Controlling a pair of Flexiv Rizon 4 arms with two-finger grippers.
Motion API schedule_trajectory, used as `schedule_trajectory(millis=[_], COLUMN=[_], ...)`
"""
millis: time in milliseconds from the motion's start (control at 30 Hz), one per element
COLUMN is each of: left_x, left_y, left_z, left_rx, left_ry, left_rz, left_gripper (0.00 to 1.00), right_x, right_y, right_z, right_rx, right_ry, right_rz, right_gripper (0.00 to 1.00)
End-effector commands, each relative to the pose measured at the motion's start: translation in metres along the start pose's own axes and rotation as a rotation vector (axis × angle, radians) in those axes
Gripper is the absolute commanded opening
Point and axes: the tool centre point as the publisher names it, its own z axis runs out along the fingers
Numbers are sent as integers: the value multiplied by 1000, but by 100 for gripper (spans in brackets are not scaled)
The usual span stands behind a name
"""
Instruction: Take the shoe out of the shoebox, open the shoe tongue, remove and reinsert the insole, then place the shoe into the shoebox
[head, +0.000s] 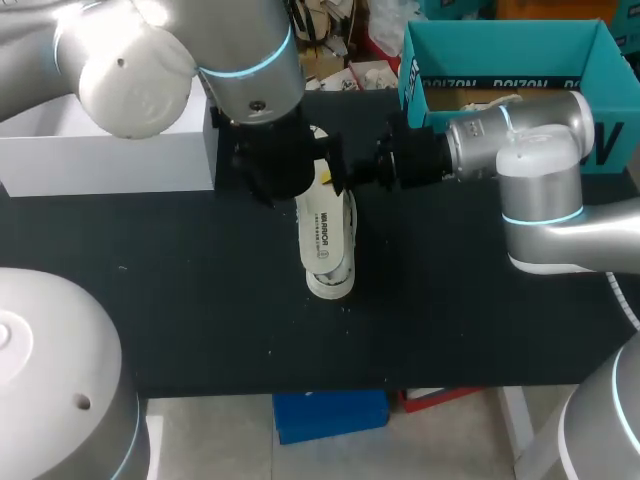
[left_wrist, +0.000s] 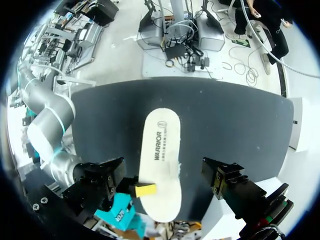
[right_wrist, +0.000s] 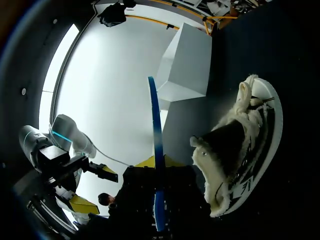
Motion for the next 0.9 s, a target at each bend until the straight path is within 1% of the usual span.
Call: schedule_trajectory(millis=[33, 167, 233, 267, 300, 333, 367, 400, 467, 533, 567, 633, 700, 733, 800, 900], left_x=[4, 6, 7, 8, 8, 9, 10, 12, 14, 17, 19, 22, 26, 27, 29, 29], left_y=[-10, -19, -18, -17, -16, -14, -14, -14, -14, -14, -12, -12, -14, -14, -14, -14], left_z=[0, 2, 0, -2, -6, -11, -16, -19, -21, -22, -23, -26, -28, -29, -29, -29], left_rx=[-7, 11, 21, 17, 1, 3, 2, -21, -44, -44, -51, -41, -31, -31, 10, 10], left_ry=[-4, -16, -70, -108, -174, -286, -365, -420, -478, -548, -604, -658, -735, -755, -773, -773], left_rz=[1, 15, 1, -4, -19, -49, -56, -57, -76, -99, -115, -132, -134, -131, -129, -129], left_gripper=[100, 100, 100, 100, 100, 100, 100, 100, 100, 100, 100, 100, 100, 100, 100, 100], right_x=[-1, -1, -1, -1, -1, -1, -1, -1, -1, -1, -1, -1, -1, -1, -1, -1], right_y=[0, 0, 0, 0, 0, 0, 0, 0, 0, 0, 0, 0, 0, 0, 0, 0], right_z=[1, 1, 1, 1, 1, 1, 1, 1, 1, 1, 1, 1, 1, 1, 1, 1], right_rx=[-1, -1, -1, -1, -1, -1, -1, -1, -1, -1, -1, -1, -1, -1, -1, -1], right_ry=[0, 0, 0, 0, 0, 0, 0, 0, 0, 0, 0, 0, 0, 0, 0, 0], right_rz=[0, 0, 0, 0, 0, 0, 0, 0, 0, 0, 0, 0, 0, 0, 0, 0], right_gripper=[0, 0, 0, 0, 0, 0, 0, 0, 0, 0, 0, 0, 0, 0, 0, 0])
